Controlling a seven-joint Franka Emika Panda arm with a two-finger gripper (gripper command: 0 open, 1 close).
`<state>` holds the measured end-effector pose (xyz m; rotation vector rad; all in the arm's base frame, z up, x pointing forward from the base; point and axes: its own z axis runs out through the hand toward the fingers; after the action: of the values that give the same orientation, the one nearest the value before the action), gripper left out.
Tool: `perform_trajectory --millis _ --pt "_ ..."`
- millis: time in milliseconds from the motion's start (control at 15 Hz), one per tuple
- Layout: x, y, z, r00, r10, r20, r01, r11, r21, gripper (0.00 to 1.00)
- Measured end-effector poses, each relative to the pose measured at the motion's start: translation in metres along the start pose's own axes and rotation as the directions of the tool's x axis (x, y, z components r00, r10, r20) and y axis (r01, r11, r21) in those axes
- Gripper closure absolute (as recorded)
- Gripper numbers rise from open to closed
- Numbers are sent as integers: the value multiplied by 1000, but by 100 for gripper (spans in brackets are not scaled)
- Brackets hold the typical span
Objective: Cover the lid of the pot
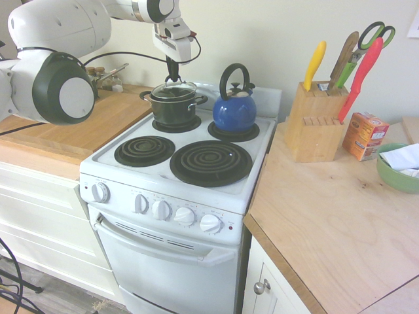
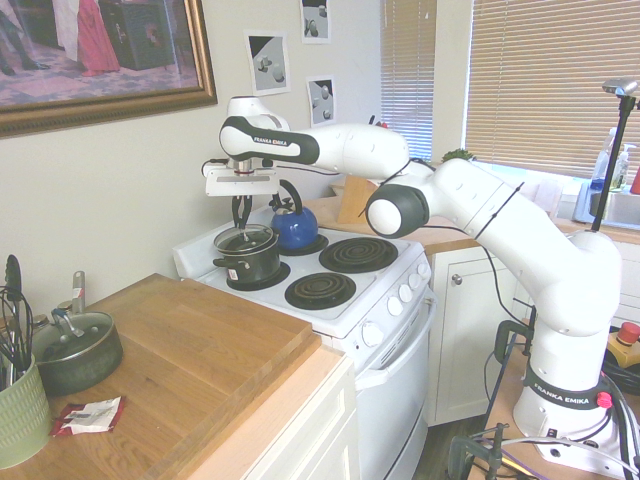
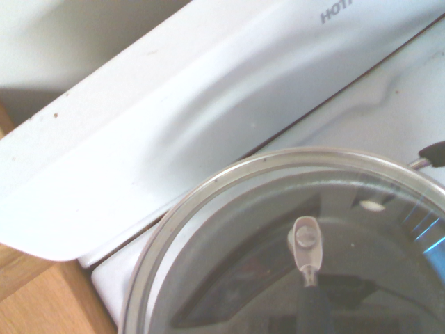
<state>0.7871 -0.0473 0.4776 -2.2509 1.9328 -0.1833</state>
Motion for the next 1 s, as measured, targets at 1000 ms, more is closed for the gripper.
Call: perform_trajectory --millis 1000 --pt "-5 2 -5 992 -28 -125 21 998 -52 100"
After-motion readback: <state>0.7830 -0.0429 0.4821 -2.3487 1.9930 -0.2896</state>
